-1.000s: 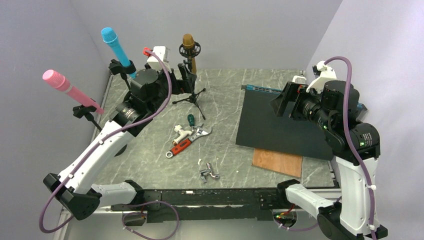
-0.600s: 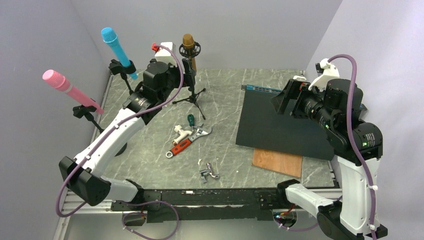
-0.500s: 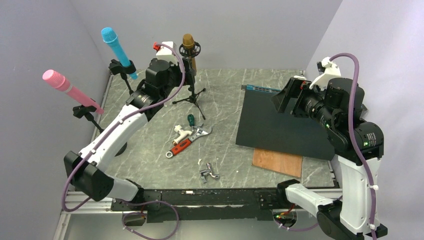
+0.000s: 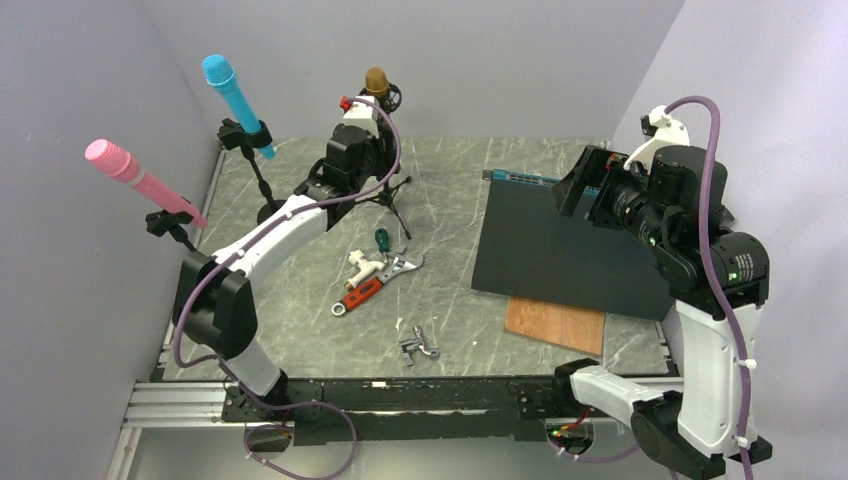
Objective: Remove the microphone from the stand
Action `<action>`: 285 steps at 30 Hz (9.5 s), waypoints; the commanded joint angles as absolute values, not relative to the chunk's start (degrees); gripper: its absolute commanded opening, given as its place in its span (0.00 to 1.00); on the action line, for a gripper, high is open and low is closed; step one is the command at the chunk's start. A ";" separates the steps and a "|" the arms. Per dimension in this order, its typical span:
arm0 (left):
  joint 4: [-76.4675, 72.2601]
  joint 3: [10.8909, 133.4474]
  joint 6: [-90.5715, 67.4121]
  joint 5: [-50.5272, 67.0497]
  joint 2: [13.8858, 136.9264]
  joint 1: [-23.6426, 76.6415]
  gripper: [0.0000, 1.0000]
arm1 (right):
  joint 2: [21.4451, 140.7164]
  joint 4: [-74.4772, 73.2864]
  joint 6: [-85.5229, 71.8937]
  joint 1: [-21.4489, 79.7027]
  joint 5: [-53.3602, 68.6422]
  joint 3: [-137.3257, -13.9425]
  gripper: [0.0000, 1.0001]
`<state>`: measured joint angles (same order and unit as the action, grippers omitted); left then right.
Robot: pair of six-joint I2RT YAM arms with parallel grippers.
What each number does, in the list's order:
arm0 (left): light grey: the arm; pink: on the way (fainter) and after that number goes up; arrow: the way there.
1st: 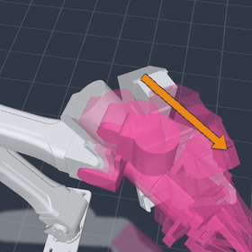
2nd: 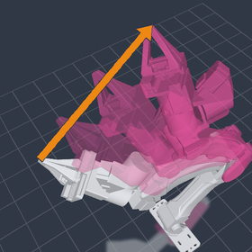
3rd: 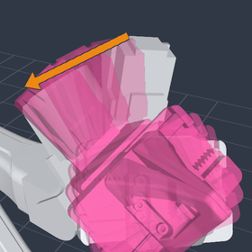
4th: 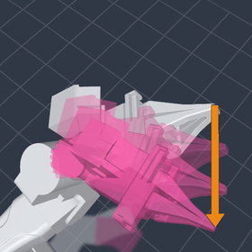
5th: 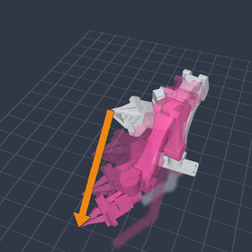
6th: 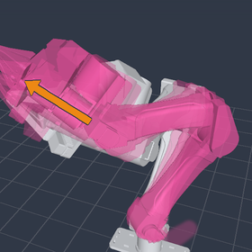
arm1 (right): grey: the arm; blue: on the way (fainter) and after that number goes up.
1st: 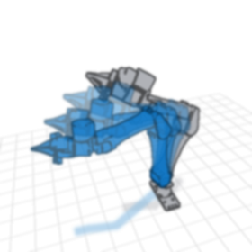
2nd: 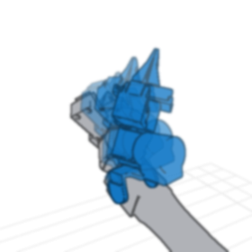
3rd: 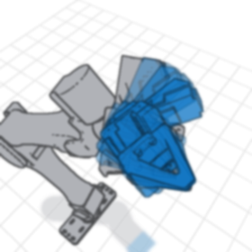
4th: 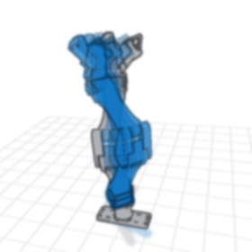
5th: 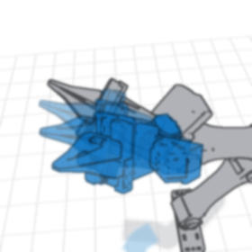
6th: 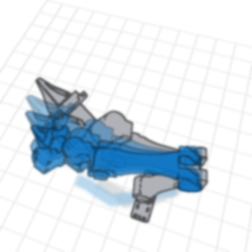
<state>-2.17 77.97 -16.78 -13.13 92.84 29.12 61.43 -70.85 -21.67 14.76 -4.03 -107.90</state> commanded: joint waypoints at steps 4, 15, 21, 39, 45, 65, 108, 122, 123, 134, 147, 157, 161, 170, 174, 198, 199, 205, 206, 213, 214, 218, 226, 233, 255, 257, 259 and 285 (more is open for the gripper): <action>-10.82 79.37 -14.77 -13.33 97.77 28.36 0.70 | 63.88 -73.68 -20.84 14.67 -7.52 -112.34 1.00; -15.46 80.62 -12.19 -10.60 102.22 26.89 0.56 | 66.93 -73.93 -18.82 14.66 -8.11 -113.95 1.00; -16.35 79.13 -10.47 -10.20 102.30 26.89 0.45 | 67.16 -73.57 -17.59 14.62 -7.84 -113.61 1.00; -11.86 71.33 -14.09 -7.79 94.32 26.93 0.18 | 65.59 -70.95 -17.44 14.67 -6.09 -111.26 1.00; -9.88 68.83 -14.82 -7.79 91.39 26.97 0.25 | 64.76 -69.94 -18.22 14.64 -4.83 -109.61 1.00; 0.73 83.50 -18.83 -0.67 84.15 24.54 0.93 | 62.05 -68.10 -19.68 14.69 -4.25 -105.71 1.00; -1.16 114.23 -15.29 2.87 111.88 18.23 0.65 | 67.70 -72.28 -16.44 14.59 -11.07 -112.74 1.00; 1.75 111.91 -14.81 1.91 111.02 18.54 0.61 | 67.11 -71.97 -16.18 14.61 -10.63 -113.22 1.00; 2.16 111.94 -15.02 1.74 111.13 18.56 0.62 | 67.14 -71.80 -16.10 14.67 -10.49 -113.43 1.00; 3.20 112.17 -16.17 2.66 112.06 18.53 0.68 | 66.25 -72.03 -16.40 14.67 -9.60 -114.10 1.00; 5.33 117.70 -16.41 6.56 112.91 18.59 0.34 | 64.94 -71.07 -17.22 14.72 -9.02 -113.38 1.00; 5.52 124.30 -18.28 7.40 109.38 18.63 0.15 | 63.52 -68.25 -17.51 14.70 -7.36 -110.26 1.00; 5.49 125.16 -17.69 7.90 106.09 18.63 0.13 | 62.88 -66.96 -17.79 14.63 -6.15 -108.88 1.00; 4.34 119.69 -15.92 8.89 92.27 18.55 0.00 | 60.63 -63.58 -18.96 14.67 -1.76 -104.00 1.00; 5.17 120.34 -18.37 11.44 88.60 18.54 0.00 | 60.19 -62.36 -19.20 14.60 -0.28 -103.16 1.00; 60.67 90.50 -24.47 7.73 58.73 18.59 0.00 | 55.60 -60.57 -20.98 15.41 5.73 -96.41 1.00; 61.59 87.90 -24.72 7.04 58.31 18.55 0.00 | 55.43 -60.61 -21.07 15.47 5.96 -96.42 1.00; 63.05 72.43 -25.04 0.37 58.25 18.54 0.00 | 54.10 -61.12 -21.91 15.64 6.89 -95.76 1.00; 62.76 69.92 -25.28 -0.68 58.95 18.40 0.00 | 53.89 -61.36 -22.09 15.61 6.98 -95.65 1.00; 57.87 61.57 -24.80 -1.68 70.37 16.08 0.00 | 52.51 -62.79 -23.29 15.62 5.64 -95.28 1.00; 56.89 61.31 -24.64 -1.36 71.58 15.51 0.00 | 52.48 -62.92 -23.64 15.62 5.24 -95.42 1.00; 53.75 61.11 -24.77 -0.87 77.57 13.83 0.00 | 52.16 -63.59 -24.66 15.64 4.42 -95.88 1.00; 50.46 62.55 -25.98 1.01 88.84 11.62 0.00 | 50.37 -64.59 -25.79 15.64 2.59 -93.49 1.00; 47.53 60.99 -28.97 0.18 93.71 10.59 0.00 | 49.75 -64.03 -26.10 15.63 2.33 -91.85 1.00; 46.39 61.55 -31.70 0.81 96.39 10.01 0.62 | 52.76 -62.47 -24.96 15.61 3.04 -91.58 1.00; 47.20 62.14 -31.31 0.61 95.32 10.02 0.72 | 53.01 -62.33 -24.88 15.59 3.43 -91.71 1.00; 48.08 62.62 -31.11 0.30 94.11 10.02 0.78 | 53.20 -62.10 -24.74 15.61 3.82 -91.82 1.00; 48.70 70.01 -28.87 9.34 63.83 10.02 0.96 | 52.28 -61.04 -22.24 15.64 6.79 -89.69 1.00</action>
<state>51.62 67.77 -30.00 6.28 68.82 9.85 53.12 -63.29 -22.70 15.46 6.11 -90.15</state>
